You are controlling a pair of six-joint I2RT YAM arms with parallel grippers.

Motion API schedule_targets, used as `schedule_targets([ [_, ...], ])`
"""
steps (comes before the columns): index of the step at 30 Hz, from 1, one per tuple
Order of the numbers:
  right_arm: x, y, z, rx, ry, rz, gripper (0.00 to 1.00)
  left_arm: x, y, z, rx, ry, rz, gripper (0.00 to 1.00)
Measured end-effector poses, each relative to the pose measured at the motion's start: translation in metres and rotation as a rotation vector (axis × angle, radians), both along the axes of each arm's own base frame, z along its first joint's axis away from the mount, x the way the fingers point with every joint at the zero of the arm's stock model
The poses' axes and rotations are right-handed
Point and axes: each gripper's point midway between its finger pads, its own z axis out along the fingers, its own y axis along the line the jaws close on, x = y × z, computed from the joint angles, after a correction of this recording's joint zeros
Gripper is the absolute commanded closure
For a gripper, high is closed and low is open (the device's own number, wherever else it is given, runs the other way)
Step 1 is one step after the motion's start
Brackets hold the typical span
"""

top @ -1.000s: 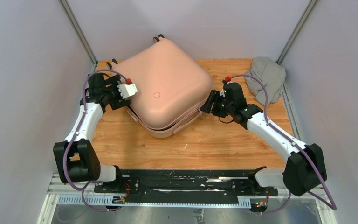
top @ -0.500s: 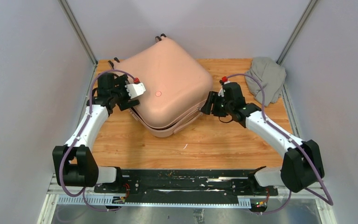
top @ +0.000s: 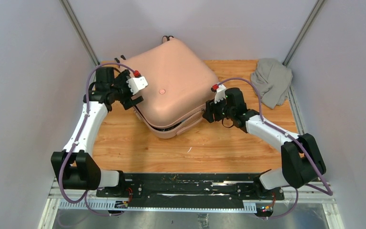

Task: Pack the luggage
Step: Zip the luggage at the corner of the board.

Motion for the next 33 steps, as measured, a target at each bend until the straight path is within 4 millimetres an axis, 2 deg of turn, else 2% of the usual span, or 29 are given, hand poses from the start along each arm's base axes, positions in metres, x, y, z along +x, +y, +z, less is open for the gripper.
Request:
schedule_targets([
  [7, 0.0, 0.014, 0.008, 0.018, -0.083, 0.14, 0.43, -0.014, -0.007, -0.019, -0.017, 0.063, -0.039, 0.0],
  [11, 0.002, 0.018, 0.013, 0.041, -0.114, 0.184, 0.48, -0.024, -0.009, -0.027, -0.012, 0.081, -0.063, 0.0],
  [19, 0.003, 0.02, 0.001, 0.05, -0.085, 0.211, 0.54, -0.042, -0.018, -0.026, -0.023, 0.077, -0.113, 0.0],
  [23, 0.003, 0.019, -0.001, 0.055, -0.095, 0.208, 0.59, -0.05, -0.027, -0.025, -0.031, 0.071, -0.141, 0.0],
  [30, 0.007, 0.02, 0.001, 0.07, -0.122, 0.197, 0.75, -0.073, -0.043, -0.04, -0.021, 0.097, -0.19, 0.0],
  [33, 0.009, 0.017, -0.002, 0.08, -0.129, 0.176, 0.76, -0.083, -0.051, -0.038, -0.005, 0.084, -0.215, 0.0],
])
